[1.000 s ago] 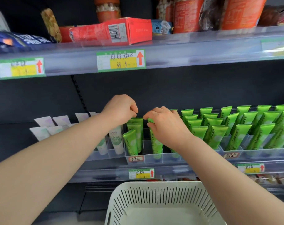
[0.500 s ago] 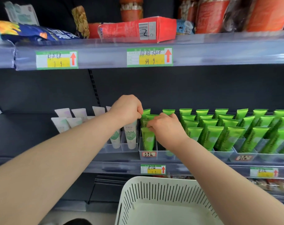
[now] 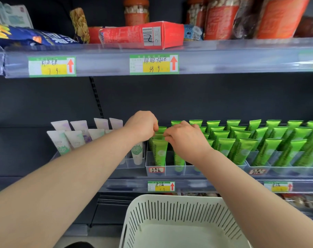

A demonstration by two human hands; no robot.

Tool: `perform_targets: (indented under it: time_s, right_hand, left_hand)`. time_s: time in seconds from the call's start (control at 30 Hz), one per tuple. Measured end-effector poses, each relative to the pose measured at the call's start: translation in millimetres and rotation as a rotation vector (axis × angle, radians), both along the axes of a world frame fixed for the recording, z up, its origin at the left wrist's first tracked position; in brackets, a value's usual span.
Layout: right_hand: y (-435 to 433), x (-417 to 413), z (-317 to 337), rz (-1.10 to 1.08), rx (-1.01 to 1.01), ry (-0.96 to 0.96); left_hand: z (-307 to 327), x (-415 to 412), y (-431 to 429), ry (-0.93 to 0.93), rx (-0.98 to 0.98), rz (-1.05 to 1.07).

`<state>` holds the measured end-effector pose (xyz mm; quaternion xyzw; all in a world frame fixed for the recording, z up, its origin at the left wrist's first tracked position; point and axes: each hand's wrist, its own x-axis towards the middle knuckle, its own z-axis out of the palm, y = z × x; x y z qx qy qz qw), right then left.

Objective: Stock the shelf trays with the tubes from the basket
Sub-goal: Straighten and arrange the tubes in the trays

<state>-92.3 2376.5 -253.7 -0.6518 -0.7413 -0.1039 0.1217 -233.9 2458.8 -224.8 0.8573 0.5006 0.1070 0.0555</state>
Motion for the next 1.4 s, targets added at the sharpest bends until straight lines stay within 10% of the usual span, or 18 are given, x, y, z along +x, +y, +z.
perform_targets:
  time_s: [1.4]
  right_hand:
    - [4, 45, -6, -0.082, 0.026, 0.086]
  left_hand:
    - [-13, 43, 52, -0.025, 0.050, 0.070]
